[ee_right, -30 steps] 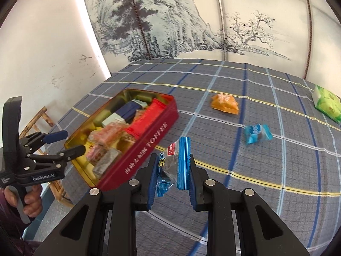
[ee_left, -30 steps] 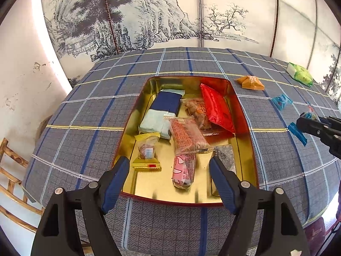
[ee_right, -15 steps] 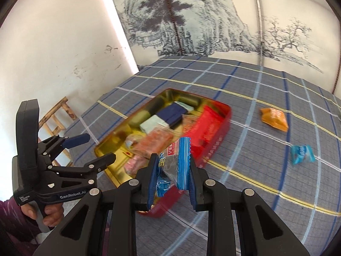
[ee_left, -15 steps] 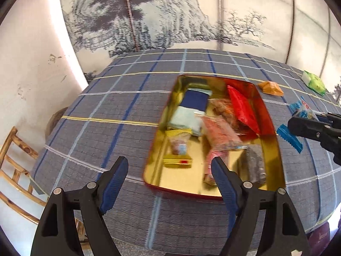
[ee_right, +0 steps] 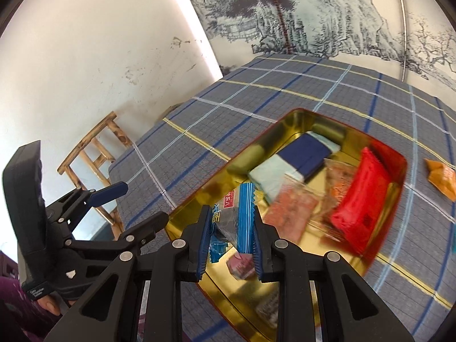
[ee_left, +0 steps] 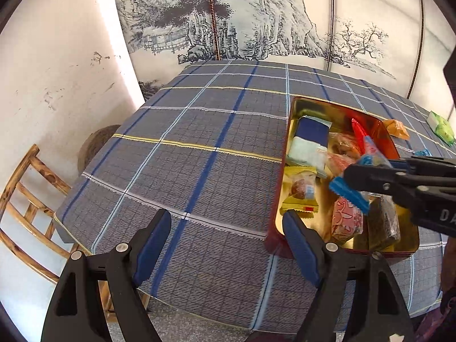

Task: Organize snacks
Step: 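Carry the blue candy packet into the gold tray and open the right gripper, then grasp the orange packet with the left gripper while the right gripper grasps another blue candy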

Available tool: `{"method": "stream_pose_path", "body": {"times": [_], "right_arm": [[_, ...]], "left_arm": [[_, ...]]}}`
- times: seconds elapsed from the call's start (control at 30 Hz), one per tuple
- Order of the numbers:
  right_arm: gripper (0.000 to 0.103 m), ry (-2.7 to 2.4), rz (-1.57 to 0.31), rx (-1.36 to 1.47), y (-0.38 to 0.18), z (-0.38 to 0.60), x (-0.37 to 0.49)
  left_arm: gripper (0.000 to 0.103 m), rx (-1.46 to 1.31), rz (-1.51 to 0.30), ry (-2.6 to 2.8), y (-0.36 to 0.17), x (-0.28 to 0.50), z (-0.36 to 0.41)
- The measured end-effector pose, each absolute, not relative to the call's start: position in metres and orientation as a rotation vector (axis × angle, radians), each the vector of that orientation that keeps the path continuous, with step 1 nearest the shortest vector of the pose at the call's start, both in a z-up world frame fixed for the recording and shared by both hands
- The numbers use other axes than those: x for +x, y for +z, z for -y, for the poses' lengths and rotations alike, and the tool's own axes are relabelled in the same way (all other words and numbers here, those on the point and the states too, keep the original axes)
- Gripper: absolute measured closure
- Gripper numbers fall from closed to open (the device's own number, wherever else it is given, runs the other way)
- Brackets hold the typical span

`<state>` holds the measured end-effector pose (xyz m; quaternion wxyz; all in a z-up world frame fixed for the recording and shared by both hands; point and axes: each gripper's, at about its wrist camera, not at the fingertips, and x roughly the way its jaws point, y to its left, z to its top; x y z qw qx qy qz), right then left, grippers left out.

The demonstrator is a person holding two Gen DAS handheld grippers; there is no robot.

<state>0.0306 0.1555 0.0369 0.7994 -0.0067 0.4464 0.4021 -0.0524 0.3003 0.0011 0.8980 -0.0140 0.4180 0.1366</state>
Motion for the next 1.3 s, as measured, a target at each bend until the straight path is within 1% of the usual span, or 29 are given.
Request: {"method": "stream_pose_path", "body": {"times": [0.07, 0.37, 0.5, 0.63, 0.8, 0.9, 1.17, 1.2, 1.3], "right_arm": [[0.077, 0.871, -0.969, -0.023, 0.033, -0.163, 0.031], [0.076, 0.874, -1.018, -0.042, 0.016, -0.179, 0.031], [0.076, 0.862, -1.011, -0.027, 0.017, -0.177, 0.030], [0.075, 0.844, -0.950, 0.043, 0.029, -0.157, 0.031], [0.068, 0.751, -0.862, 0.105, 0.040, -0.104, 0.028], [0.066, 0.637, -0.852, 0.130, 0.032, -0.047, 0.023], [0.064, 0.196, -0.877, 0.084, 0.003, 0.110, 0.016], [0.063, 0.155, -0.880, 0.067, 0.001, 0.125, 0.016], [0.051, 0.070, -0.891, 0.037, -0.004, 0.164, 0.015]], "left_arm": [[0.021, -0.038, -0.864, 0.283, 0.001, -0.054, -0.304], [0.019, -0.054, -0.859, 0.289, 0.000, -0.057, -0.313], [0.019, -0.063, -0.864, 0.295, -0.001, -0.059, -0.317], [0.019, -0.065, -0.862, 0.297, 0.000, -0.062, -0.316], [0.019, -0.048, -0.847, 0.288, 0.006, -0.063, -0.310], [0.017, -0.048, -0.836, 0.270, 0.011, -0.063, -0.304], [0.017, 0.015, -0.848, 0.133, 0.028, -0.043, -0.257], [0.017, 0.025, -0.845, 0.112, 0.030, -0.041, -0.249], [0.017, 0.033, -0.834, -0.028, 0.044, -0.026, -0.220]]}}
